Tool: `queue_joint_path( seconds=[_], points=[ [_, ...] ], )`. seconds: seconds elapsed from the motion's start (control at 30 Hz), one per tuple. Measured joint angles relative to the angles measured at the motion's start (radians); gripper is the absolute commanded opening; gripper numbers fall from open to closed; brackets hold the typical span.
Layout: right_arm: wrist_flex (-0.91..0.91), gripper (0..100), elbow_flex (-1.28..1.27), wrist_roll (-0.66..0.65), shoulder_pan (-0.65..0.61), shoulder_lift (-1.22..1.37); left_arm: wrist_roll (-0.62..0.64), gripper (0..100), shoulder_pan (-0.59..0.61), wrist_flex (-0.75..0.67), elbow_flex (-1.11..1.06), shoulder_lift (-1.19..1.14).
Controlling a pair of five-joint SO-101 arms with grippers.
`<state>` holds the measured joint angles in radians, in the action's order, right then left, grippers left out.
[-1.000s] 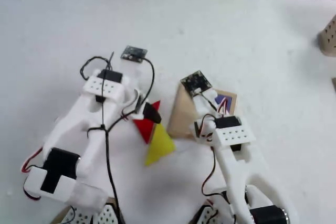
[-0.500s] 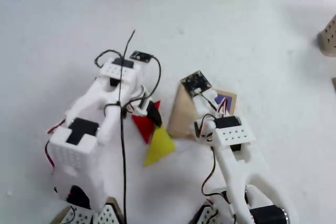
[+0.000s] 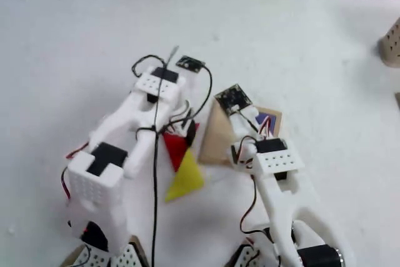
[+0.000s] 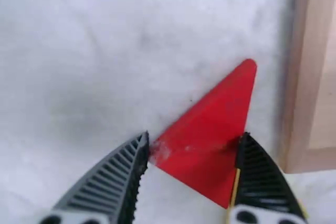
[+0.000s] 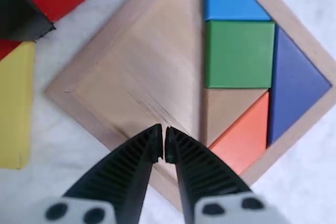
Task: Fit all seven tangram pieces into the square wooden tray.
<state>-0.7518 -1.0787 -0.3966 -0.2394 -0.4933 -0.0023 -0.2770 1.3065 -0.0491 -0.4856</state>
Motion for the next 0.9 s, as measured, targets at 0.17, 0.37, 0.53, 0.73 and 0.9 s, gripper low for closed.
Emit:
queue_joint_path(
  seconds=[0.17,0.37,0.53,0.73,0.9],
  points=[
    [0.000,2.1,0.000,0.000,0.000,0.000,-0.005,13,0.000,0.000,0.000,0.000],
    [0.000,2.1,0.000,0.000,0.000,0.000,-0.005,13,0.000,0.034,0.003,0.037],
    [0.000,2.1,0.000,0.000,0.002,0.000,-0.005,13,0.009,0.060,-0.038,0.121],
    [0.000,2.1,0.000,0.000,0.002,0.000,-0.006,14,0.008,0.051,-0.127,0.164],
    [0.000,2.1,0.000,0.000,0.002,0.000,-0.071,23,0.097,0.026,-0.143,0.172]
  ],
)
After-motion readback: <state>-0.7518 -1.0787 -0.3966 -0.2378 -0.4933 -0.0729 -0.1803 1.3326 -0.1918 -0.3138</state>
